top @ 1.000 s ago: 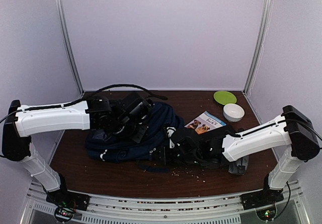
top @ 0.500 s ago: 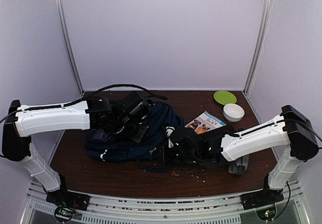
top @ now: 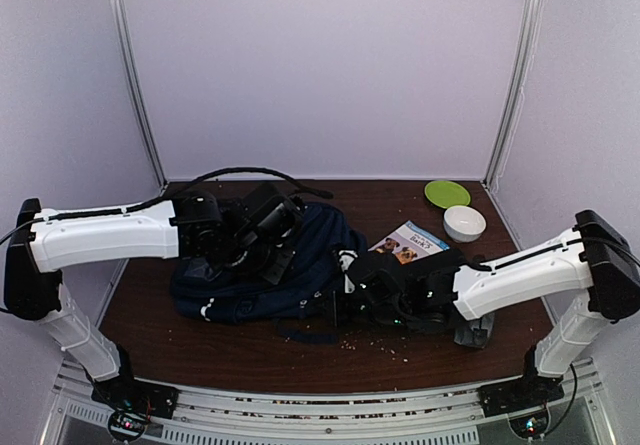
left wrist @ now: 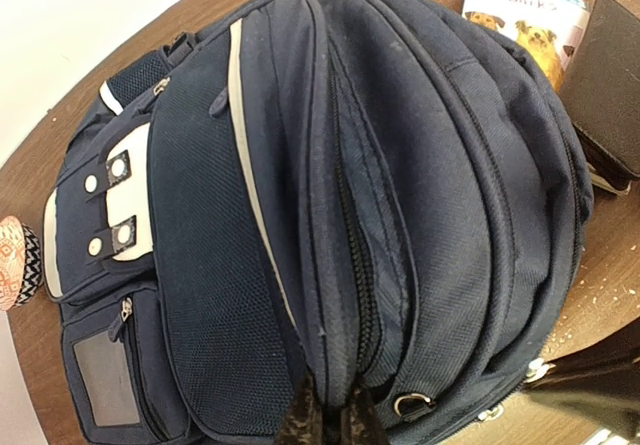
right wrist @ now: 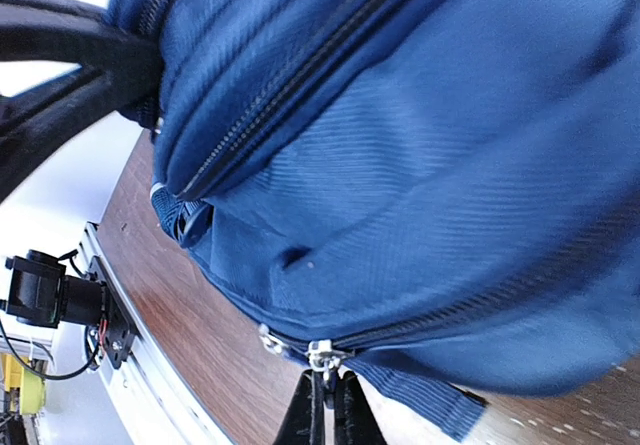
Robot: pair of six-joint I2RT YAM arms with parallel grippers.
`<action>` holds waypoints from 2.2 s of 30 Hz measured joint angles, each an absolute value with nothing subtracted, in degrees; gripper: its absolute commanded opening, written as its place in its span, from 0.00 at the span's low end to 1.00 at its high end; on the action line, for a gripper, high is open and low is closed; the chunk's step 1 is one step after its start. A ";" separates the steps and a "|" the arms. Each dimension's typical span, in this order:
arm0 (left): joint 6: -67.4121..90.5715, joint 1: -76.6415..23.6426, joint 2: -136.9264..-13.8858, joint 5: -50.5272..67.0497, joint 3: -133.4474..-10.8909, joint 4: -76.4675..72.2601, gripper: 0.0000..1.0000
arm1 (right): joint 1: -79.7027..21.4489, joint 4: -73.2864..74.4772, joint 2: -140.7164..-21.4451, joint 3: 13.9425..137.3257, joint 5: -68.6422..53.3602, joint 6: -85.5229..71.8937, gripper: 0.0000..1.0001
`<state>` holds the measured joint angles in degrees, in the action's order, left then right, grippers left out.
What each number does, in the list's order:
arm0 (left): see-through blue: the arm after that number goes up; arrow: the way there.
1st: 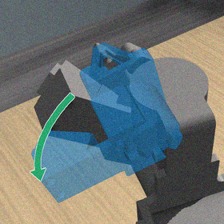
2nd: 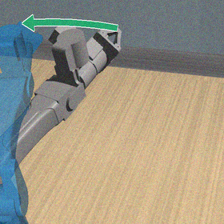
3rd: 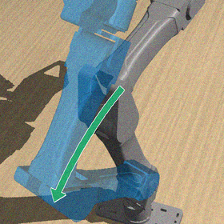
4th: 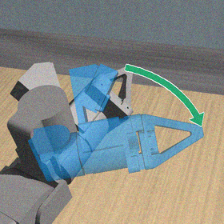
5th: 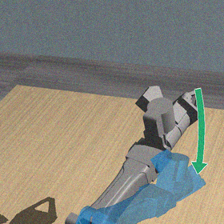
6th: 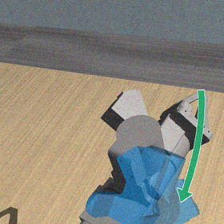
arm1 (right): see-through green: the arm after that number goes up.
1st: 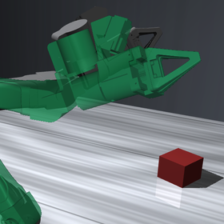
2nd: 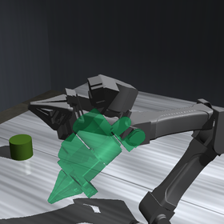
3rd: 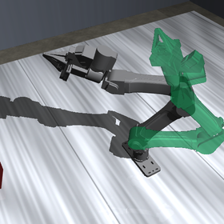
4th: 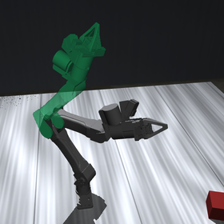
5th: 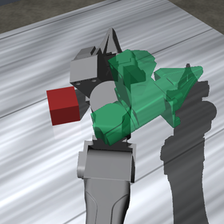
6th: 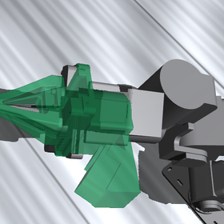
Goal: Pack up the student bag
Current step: Unzip the student bag at the center of the board.
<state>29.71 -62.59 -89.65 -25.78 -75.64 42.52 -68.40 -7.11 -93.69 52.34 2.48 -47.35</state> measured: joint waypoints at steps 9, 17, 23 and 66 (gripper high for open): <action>30.15 -62.98 -89.65 -26.11 -75.48 41.47 0.00 | -66.39 -1.80 -84.77 47.68 6.35 -45.12 0.00; 29.26 -63.46 -87.37 -24.27 -70.54 34.74 0.00 | -60.82 2.07 -78.54 44.16 7.77 -44.71 0.00; 26.00 -63.61 -85.69 -22.57 -68.20 29.98 0.00 | -57.71 2.70 -77.10 43.97 7.33 -43.09 0.00; 20.23 -78.89 -86.54 -20.18 -69.58 30.00 0.89 | -61.54 4.89 -71.83 39.18 2.98 -40.51 0.00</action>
